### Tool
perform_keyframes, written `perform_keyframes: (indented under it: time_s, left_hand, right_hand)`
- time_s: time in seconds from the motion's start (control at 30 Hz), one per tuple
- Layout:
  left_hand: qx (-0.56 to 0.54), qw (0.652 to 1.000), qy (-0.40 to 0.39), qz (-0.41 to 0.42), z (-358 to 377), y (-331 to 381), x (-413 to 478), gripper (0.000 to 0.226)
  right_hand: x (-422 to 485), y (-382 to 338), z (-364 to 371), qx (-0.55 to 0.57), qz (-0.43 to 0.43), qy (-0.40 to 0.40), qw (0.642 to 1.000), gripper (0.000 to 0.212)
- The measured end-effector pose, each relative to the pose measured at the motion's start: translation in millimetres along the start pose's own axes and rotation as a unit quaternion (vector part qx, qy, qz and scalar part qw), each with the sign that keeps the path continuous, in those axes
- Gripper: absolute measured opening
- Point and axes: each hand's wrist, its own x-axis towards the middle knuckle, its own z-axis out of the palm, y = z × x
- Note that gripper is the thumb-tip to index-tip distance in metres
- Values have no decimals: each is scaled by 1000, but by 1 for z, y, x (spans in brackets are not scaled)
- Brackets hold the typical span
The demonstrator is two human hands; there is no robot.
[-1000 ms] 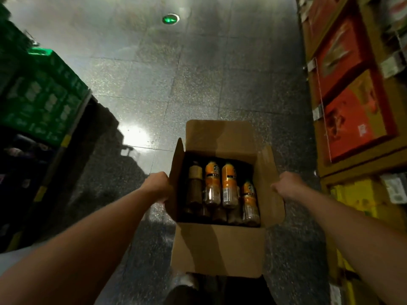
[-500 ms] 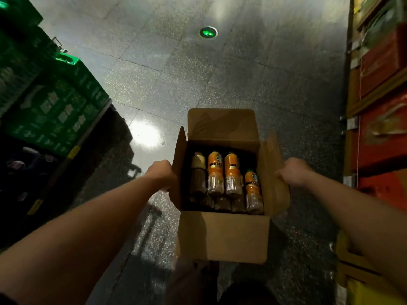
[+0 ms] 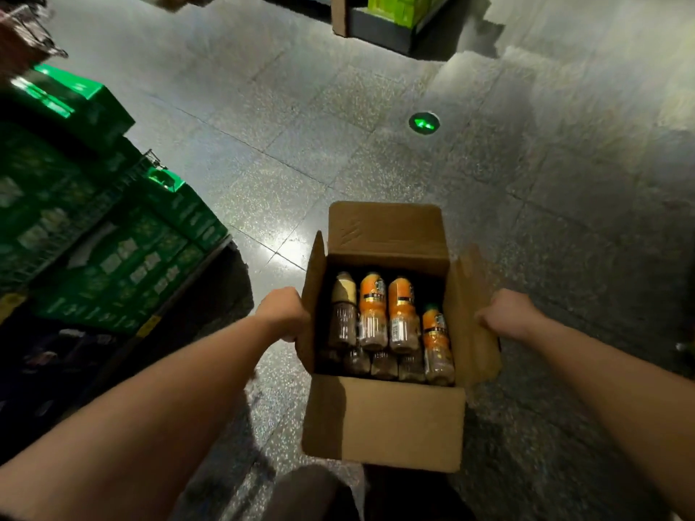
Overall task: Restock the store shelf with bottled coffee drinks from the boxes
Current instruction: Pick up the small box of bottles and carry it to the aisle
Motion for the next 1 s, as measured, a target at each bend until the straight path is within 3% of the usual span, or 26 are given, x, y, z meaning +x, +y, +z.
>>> perform_keyframes:
  time_s: [0.1,0.3,0.57,0.8,1.0]
  left_hand:
    - [-24,999,2,-22,-38,9,39,11]
    - [-67,997,27,-32,-126,18,133,9]
    - [-78,995,32,-48,-250,7,260,15]
    - [-127,983,54,-124,-360,-3,366,14]
    - [-183,956,77,-214,-440,-14,445,14]
  right_hand:
    - [48,-44,-39,-21,-31,0,999,32]
    - [144,-144,-117,-3,-42,5,999,12]
    - [260,-290,-194,-21,-63,7,998,14]
    - [380,-436,-259,-134,-152,-18,979,17]
    - [478,-584,-315,-145,-219,-46,964,25]
